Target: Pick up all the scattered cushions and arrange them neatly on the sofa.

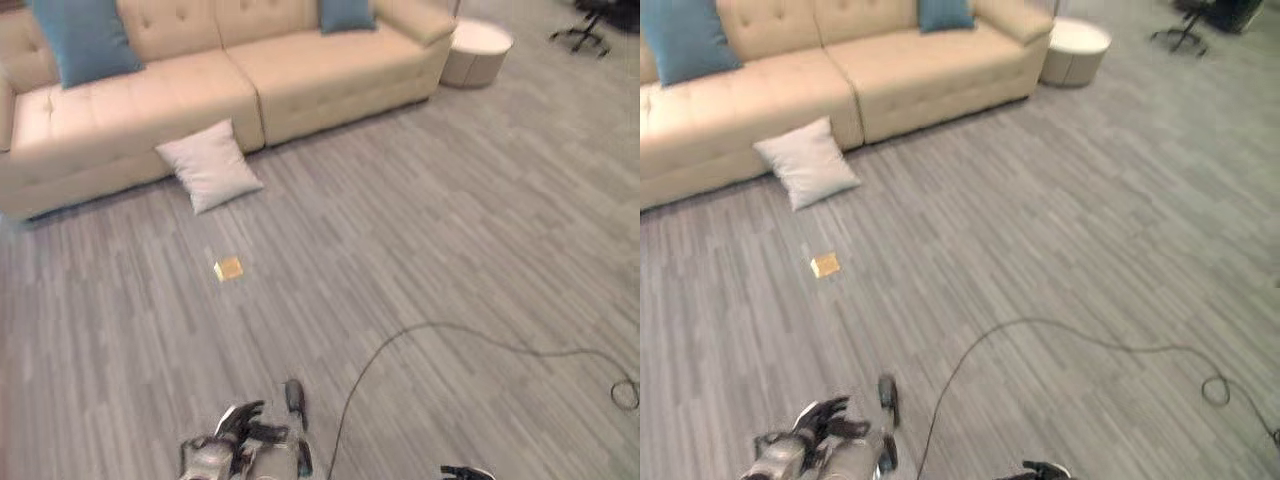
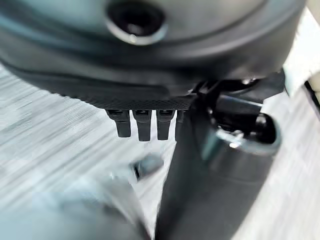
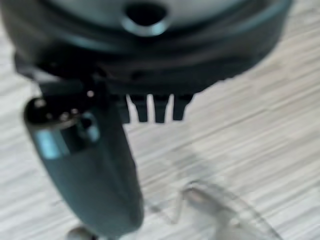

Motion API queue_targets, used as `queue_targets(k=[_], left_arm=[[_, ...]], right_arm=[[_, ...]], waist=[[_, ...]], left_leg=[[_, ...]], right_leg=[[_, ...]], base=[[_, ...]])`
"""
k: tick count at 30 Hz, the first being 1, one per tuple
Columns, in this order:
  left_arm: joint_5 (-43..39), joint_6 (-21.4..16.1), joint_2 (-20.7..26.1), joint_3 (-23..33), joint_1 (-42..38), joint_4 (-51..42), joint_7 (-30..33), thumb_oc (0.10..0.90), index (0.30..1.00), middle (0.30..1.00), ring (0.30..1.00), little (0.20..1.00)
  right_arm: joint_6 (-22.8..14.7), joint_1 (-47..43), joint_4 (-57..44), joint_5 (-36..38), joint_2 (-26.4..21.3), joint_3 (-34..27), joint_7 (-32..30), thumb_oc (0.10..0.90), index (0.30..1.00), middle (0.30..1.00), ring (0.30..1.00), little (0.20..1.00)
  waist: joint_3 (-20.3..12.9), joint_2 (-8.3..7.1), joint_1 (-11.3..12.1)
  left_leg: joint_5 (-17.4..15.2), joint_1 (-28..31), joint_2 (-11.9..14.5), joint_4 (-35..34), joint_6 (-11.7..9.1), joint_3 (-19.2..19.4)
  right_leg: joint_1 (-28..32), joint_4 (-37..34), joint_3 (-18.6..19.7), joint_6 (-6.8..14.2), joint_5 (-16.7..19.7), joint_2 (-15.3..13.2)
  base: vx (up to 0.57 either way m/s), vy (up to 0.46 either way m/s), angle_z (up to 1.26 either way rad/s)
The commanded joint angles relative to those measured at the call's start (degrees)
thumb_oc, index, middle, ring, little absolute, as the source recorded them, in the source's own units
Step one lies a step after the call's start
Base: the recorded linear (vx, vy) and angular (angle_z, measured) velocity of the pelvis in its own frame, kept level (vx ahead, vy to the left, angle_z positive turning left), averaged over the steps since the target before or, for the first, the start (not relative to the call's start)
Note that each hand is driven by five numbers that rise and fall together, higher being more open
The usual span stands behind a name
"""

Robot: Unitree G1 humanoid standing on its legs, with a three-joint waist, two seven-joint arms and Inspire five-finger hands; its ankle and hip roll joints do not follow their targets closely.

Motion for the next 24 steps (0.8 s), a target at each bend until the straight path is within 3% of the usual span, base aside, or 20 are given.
queue_targets(k=[1,2,3,4,5,6,7,8,9,10,12,15,16,19,22,24], left_arm=[[6.44,3.02,0.95,-5.97,6.32,4.70,0.25,0.800,0.900,0.900,0.900,0.900],[6.44,3.02,0.93,-5.97,6.32,4.70,0.25,0.800,0.900,0.900,0.900,0.900],[6.75,3.11,1.35,-6.57,6.02,4.32,0.47,0.800,0.900,0.900,0.900,0.900],[5.98,2.96,2.04,-7.21,4.91,3.37,0.44,0.800,0.900,0.900,0.900,0.900],[5.98,2.96,2.01,-7.20,4.90,3.37,0.44,0.800,0.900,0.900,0.900,0.900],[5.53,2.92,2.03,-7.49,3.96,3.13,0.71,0.800,0.900,0.900,0.900,0.900],[5.25,2.83,1.83,-7.76,3.46,2.82,0.86,0.800,0.900,0.900,0.900,0.900],[4.31,2.53,1.46,-8.17,2.08,2.18,1.19,0.800,0.900,0.900,0.900,0.900],[3.93,2.29,1.30,-8.44,1.48,1.82,1.36,0.800,0.900,0.900,0.900,0.900],[3.93,2.29,1.29,-8.44,1.46,1.83,1.36,0.800,0.900,0.900,0.900,0.900],[3.83,1.91,0.83,-8.95,0.44,1.11,1.63,0.800,0.900,0.900,0.900,0.900],[3.83,1.91,0.83,-8.94,0.44,1.11,1.63,0.800,0.900,0.900,0.900,0.900],[5.62,1.27,0.25,-10.01,-0.38,1.09,1.39,0.800,0.900,0.900,0.900,0.900],[8.07,1.58,-0.02,-10.24,0.30,2.76,0.32,0.800,0.900,0.900,0.900,0.900],[9.54,2.39,-0.72,-10.73,2.02,4.81,-0.59,0.800,0.900,0.900,0.900,0.900],[9.56,2.63,-1.02,-10.55,3.24,5.56,-1.04,0.800,0.900,0.900,0.900,0.900]], right_arm=[[0.10,0.85,-3.86,-1.07,-1.63,-2.08,1.82,0.800,0.900,0.900,0.900,0.900],[0.11,0.85,-3.86,-1.07,-1.65,-2.08,1.82,0.800,0.900,0.900,0.900,0.900],[-0.03,0.61,-4.54,-1.19,-1.71,-1.86,1.76,0.800,0.900,0.900,0.900,0.900],[-0.32,0.02,-6.30,-2.10,-1.75,-1.53,1.62,0.800,0.900,0.900,0.900,0.900],[-0.32,0.01,-6.30,-2.10,-1.78,-1.53,1.63,0.800,0.900,0.900,0.900,0.900],[-0.51,-0.15,-6.48,-2.44,-1.56,-1.40,1.15,0.800,0.900,0.900,0.900,0.900],[-0.64,-0.24,-6.68,-2.42,-1.49,-1.36,1.09,0.800,0.900,0.900,0.900,0.900],[-0.61,0.14,-7.09,-2.74,-1.20,-1.05,1.08,0.800,0.900,0.900,0.900,0.900],[-0.59,0.17,-7.14,-2.81,-1.34,-1.11,1.11,0.800,0.900,0.900,0.900,0.900],[-0.58,0.15,-7.14,-2.81,-1.34,-1.12,1.11,0.800,0.900,0.900,0.900,0.900],[-0.38,0.50,-6.82,-2.84,-1.72,-1.25,1.31,0.800,0.900,0.900,0.900,0.900],[-0.38,0.50,-6.82,-2.84,-1.72,-1.25,1.31,0.800,0.900,0.900,0.900,0.900],[0.37,1.36,-6.31,-3.00,-2.70,-2.08,2.38,0.800,0.900,0.900,0.900,0.900],[1.14,3.36,-4.97,-5.10,-2.56,-2.65,2.96,0.800,0.900,0.900,0.900,0.900],[1.54,5.23,-3.26,-5.63,-2.34,-3.32,2.90,0.800,0.900,0.900,0.900,0.900],[1.63,5.74,-2.03,-5.27,-3.08,-3.86,2.69,0.800,0.900,0.900,0.900,0.900]], waist=[[1.84,0.00,2.24],[1.70,0.13,2.35],[1.89,1.20,1.51],[2.84,3.60,-1.17],[2.76,3.73,-1.21],[3.52,4.93,-2.68],[4.18,5.38,-3.95],[4.92,5.89,-5.80],[4.98,5.82,-6.61],[4.91,5.93,-6.70],[4.92,5.60,-8.34],[4.91,5.61,-8.37],[4.80,6.34,-10.88],[4.09,6.79,-12.56],[2.78,7.19,-13.75],[2.15,8.35,-14.16]], left_leg=[[-10.74,2.14,-1.82,6.18,-4.23,-1.43],[-10.72,1.97,-1.61,6.24,-4.25,-1.37],[-12.15,4.92,-1.85,5.38,-3.60,-2.56],[-15.29,10.81,-2.02,3.78,-2.49,-5.11],[-15.25,10.68,-1.89,3.83,-2.51,-5.16],[-16.58,13.41,-1.75,3.11,-2.62,-6.44],[-17.69,15.31,-1.90,3.23,-2.93,-7.74],[-19.91,19.17,-1.97,3.17,-3.88,-9.23],[-20.92,20.66,-2.10,2.96,-4.49,-9.92],[-20.85,20.53,-1.97,2.98,-4.53,-10.02],[-22.90,23.62,-2.27,2.42,-5.75,-11.73],[-22.90,23.61,-2.25,2.43,-5.75,-11.77],[-26.14,29.23,-0.47,1.04,-8.06,-14.48],[-26.59,32.56,0.86,1.00,-9.29,-16.25],[-27.58,34.21,2.30,3.68,-10.34,-18.17],[-24.58,32.86,4.35,10.28,-12.36,-18.48]], right_leg=[[-3.75,18.48,-0.31,7.88,21.01,-5.49],[-3.92,18.38,-0.18,7.84,21.18,-5.32],[-6.95,25.39,-0.67,7.29,23.12,-5.92],[-12.82,34.35,-2.99,5.98,20.52,-7.68],[-12.87,34.23,-3.07,5.92,20.64,-7.54],[-16.89,36.05,-4.67,4.64,17.46,-8.15],[-17.95,33.46,-6.72,3.92,15.45,-9.14],[-20.40,25.62,-10.18,1.77,10.73,-10.26],[-21.33,20.19,-10.58,1.55,10.98,-10.18],[-21.21,19.76,-10.76,1.47,11.23,-9.98],[-23.79,9.24,-9.26,2.18,14.02,-9.80],[-23.75,9.16,-9.31,2.18,14.06,-9.77],[-28.79,-3.01,-6.40,5.06,20.30,-11.01],[-31.14,-3.76,-6.80,5.93,23.00,-12.60],[-29.08,-2.22,-4.93,4.68,23.43,-10.87],[-27.68,-1.23,-4.36,3.06,21.78,-8.33]], base=[[0.48,0.307,0.42],[0.34,0.238,0.66],[0.59,0.346,0.79],[0.59,0.344,0.78],[0.57,0.286,0.58],[0.34,0.109,0.64],[0.67,0.124,0.63],[0.64,0.028,0.74],[0.49,-0.010,0.41],[0.31,-0.047,0.51],[0.34,-0.060,0.85],[0.29,-0.069,0.66],[0.85,-0.221,0.33],[0.75,-0.263,0.20],[0.44,-0.222,0.43],[0.44,-0.274,0.62]])
